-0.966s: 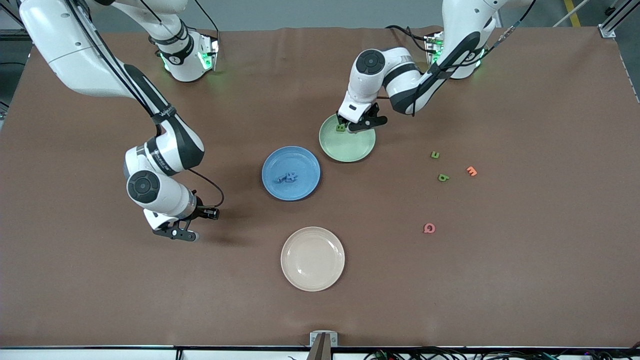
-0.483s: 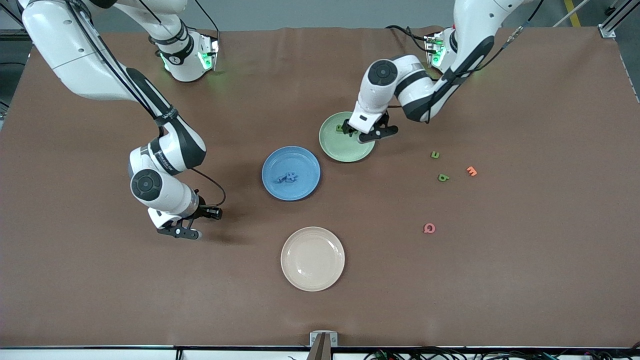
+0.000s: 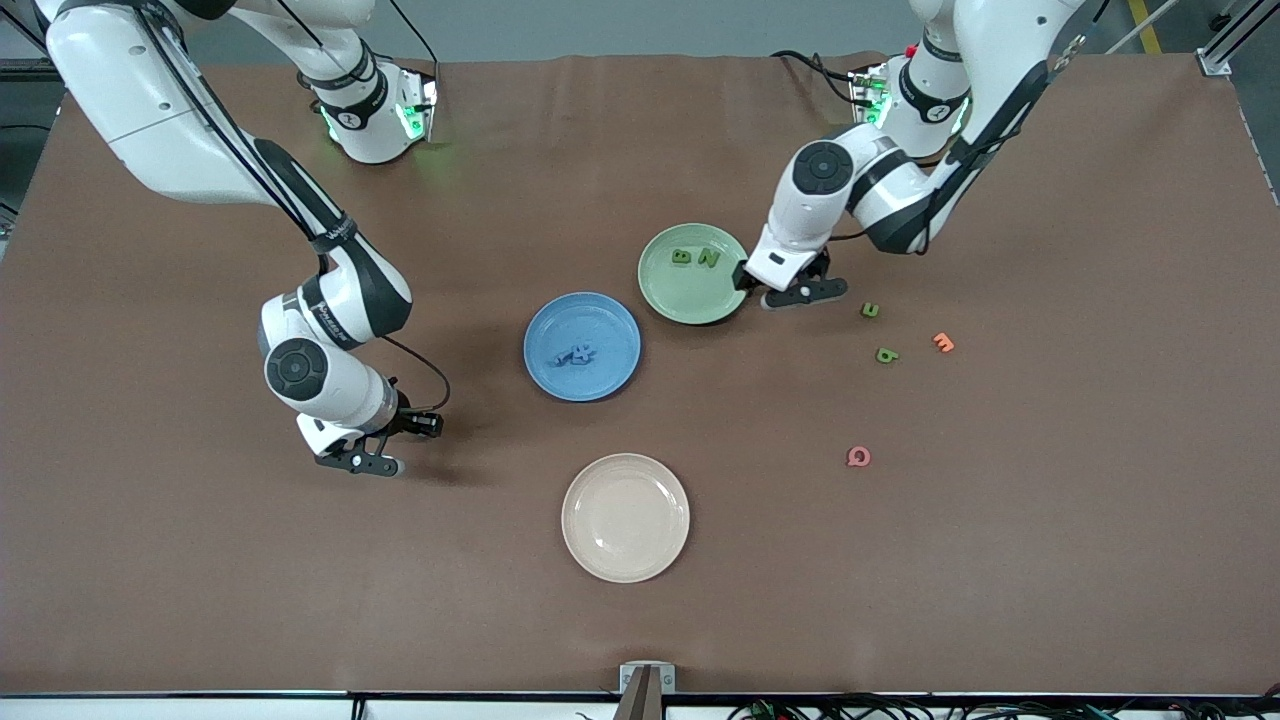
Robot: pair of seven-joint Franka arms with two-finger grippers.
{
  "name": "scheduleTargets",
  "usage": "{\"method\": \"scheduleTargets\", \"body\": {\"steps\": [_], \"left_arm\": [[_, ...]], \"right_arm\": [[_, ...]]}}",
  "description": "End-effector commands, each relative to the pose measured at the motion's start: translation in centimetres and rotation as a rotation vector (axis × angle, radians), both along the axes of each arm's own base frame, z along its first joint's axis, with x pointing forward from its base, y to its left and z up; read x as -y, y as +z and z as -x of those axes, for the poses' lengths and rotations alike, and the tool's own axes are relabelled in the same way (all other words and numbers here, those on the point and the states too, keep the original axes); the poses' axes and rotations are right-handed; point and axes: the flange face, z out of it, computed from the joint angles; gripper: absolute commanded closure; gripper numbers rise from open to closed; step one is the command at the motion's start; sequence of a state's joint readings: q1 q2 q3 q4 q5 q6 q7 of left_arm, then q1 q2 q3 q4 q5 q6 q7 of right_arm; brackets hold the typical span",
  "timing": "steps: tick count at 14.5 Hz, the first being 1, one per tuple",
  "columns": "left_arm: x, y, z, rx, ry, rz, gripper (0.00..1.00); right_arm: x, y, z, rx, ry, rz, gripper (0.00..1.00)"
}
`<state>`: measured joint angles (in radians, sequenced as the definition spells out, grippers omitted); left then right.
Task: Sort letters by color into matching plates
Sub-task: 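Grasp blue c with the right gripper while the left gripper reaches green u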
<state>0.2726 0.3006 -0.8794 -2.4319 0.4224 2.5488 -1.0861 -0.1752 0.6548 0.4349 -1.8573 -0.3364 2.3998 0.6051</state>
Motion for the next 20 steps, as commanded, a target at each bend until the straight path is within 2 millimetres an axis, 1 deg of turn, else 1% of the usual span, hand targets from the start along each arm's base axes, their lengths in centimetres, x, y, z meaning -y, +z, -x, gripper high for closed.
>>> {"method": "scheduleTargets", "body": {"steps": [1,2,5,7,9,13,14,15,16,19,20], "left_arm": [[-3.1,0.9,0.4,0.040,-0.091,-0.066,0.01],[-4.3,0.9,0.0,0.041,-0.099,-0.075,0.01],[-6.8,0.6,-0.5,0.036,-0.152,-0.087,0.01],[-8.8,0.7,-1.2,0.053,-0.159,-0.079,0.01],[-10.1,0.6,-1.7,0.060,-0.181,-0.067,0.01],[-12.6,-0.1,-1.9,0.076,-0.195,-0.033,0.01],[-12.8,-0.1,-2.0,0.081,-0.214,-0.025,0.01],[-12.9,-0.2,-2.0,0.084,-0.222,-0.017,0.01],[-12.8,-0.3,-1.9,0.088,-0.229,-0.007,0.02],[-13.7,-0.9,-1.8,0.082,-0.230,0.009,0.02],[-14.0,-1.0,-1.8,0.084,-0.238,0.010,0.02]], "right_arm": [[-0.1,-0.4,0.2,0.015,0.019,-0.002,0.42],[-0.1,-0.7,0.2,0.011,0.019,-0.003,0.42],[0.0,-0.8,0.2,0.010,0.018,-0.003,0.42],[0.2,-0.9,0.2,0.008,0.016,0.000,0.42],[0.2,-1.2,0.3,0.005,0.016,0.004,0.42],[-0.1,-1.6,0.6,-0.004,0.020,0.004,0.42],[-0.1,-1.6,0.6,-0.004,0.019,0.004,0.44],[-0.1,-1.6,0.7,-0.006,0.019,0.004,0.49],[-0.2,-1.6,0.7,-0.007,0.019,0.005,0.58],[-0.6,-1.5,0.8,-0.010,0.019,0.008,0.90],[-0.6,-1.5,0.8,-0.013,0.017,0.010,0.97]]}}
